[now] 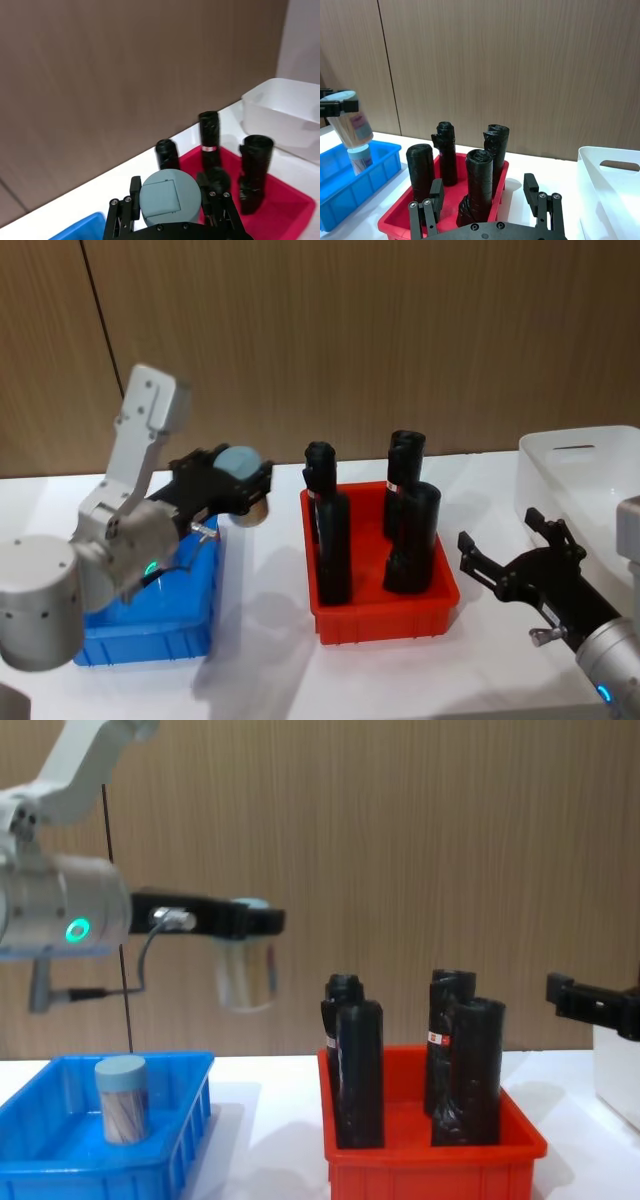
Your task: Pick the cotton swabs from the blue box and place them into the white box.
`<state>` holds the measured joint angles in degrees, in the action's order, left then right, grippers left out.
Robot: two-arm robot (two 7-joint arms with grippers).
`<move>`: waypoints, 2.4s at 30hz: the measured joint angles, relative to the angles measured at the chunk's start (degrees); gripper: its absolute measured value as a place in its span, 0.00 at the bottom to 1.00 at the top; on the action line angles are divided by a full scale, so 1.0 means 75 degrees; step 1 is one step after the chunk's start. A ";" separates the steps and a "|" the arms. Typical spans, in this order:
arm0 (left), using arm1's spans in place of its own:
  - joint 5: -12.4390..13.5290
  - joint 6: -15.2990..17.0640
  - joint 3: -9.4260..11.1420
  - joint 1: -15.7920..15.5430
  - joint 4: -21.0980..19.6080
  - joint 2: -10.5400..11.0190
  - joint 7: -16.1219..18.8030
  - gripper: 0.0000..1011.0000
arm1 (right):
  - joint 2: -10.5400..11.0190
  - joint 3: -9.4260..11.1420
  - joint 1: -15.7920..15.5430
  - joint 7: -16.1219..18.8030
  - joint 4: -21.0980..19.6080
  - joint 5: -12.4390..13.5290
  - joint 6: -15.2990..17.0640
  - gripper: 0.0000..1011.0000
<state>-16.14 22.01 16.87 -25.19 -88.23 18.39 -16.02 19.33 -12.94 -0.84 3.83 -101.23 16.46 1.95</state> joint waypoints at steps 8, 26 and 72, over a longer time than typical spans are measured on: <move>0.0091 0.0468 0.0100 -0.0444 0.0065 -0.0169 -0.0891 0.66 | 0.0000 0.0001 0.0000 0.0000 0.0000 0.0000 0.0000 0.99; 0.0418 0.1451 0.0483 -0.1741 0.1002 -0.0828 -0.2885 0.66 | 0.0000 0.0000 0.0000 0.0000 0.0000 0.0000 0.0000 0.99; 0.0568 0.1835 0.0660 -0.2329 0.1491 -0.1140 -0.3672 0.66 | -0.0130 0.0097 0.1467 0.2508 0.0279 0.1087 0.2374 0.99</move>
<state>-11.88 35.77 21.83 -42.66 -77.05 9.84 -43.56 18.36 -12.22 10.16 22.63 -99.13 24.61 19.75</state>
